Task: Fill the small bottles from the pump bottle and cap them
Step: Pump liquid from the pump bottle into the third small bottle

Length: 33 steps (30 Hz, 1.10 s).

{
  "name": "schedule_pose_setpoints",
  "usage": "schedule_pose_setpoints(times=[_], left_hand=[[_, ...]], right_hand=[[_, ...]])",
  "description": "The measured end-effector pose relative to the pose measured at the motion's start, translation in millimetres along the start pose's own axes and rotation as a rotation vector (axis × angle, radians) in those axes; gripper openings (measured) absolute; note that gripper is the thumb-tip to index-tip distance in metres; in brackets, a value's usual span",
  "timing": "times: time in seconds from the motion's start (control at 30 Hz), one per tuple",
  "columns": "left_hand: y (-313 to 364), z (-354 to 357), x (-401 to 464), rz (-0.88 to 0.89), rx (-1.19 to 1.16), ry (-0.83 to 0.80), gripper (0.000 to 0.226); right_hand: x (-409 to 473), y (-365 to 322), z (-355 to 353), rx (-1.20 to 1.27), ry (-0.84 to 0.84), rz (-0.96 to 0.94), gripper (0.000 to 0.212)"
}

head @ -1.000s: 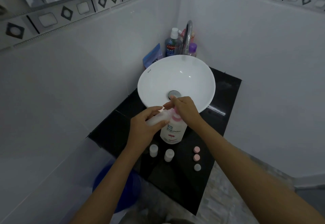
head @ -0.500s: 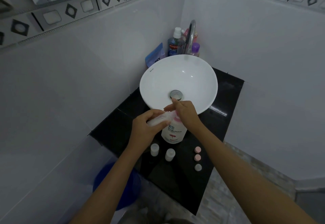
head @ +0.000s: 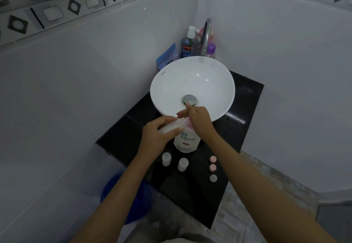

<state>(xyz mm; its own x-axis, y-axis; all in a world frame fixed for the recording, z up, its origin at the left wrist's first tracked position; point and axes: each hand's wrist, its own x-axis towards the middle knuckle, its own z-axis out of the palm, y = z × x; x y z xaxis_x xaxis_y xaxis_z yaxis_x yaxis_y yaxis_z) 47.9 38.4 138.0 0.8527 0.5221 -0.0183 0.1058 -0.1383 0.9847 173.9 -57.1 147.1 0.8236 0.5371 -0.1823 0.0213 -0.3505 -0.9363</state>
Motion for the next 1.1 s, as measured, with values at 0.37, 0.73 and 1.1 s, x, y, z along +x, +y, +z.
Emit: schedule_pose_setpoints(times=[0.37, 0.73, 1.1], left_hand=[[11.2, 0.1, 3.1, 0.056, -0.025, 0.028, 0.035], [-1.4, 1.3, 3.3, -0.001, -0.049, 0.001, 0.032], [1.9, -6.1, 5.3, 0.038, -0.034, -0.014, 0.032]], right_hand=[[2.0, -18.8, -8.5, -0.079, 0.006, -0.066, 0.046], [1.1, -11.3, -4.2, -0.024, -0.033, 0.003, 0.044], [-2.8, -29.0, -12.5, 0.03, -0.062, -0.01, 0.052]])
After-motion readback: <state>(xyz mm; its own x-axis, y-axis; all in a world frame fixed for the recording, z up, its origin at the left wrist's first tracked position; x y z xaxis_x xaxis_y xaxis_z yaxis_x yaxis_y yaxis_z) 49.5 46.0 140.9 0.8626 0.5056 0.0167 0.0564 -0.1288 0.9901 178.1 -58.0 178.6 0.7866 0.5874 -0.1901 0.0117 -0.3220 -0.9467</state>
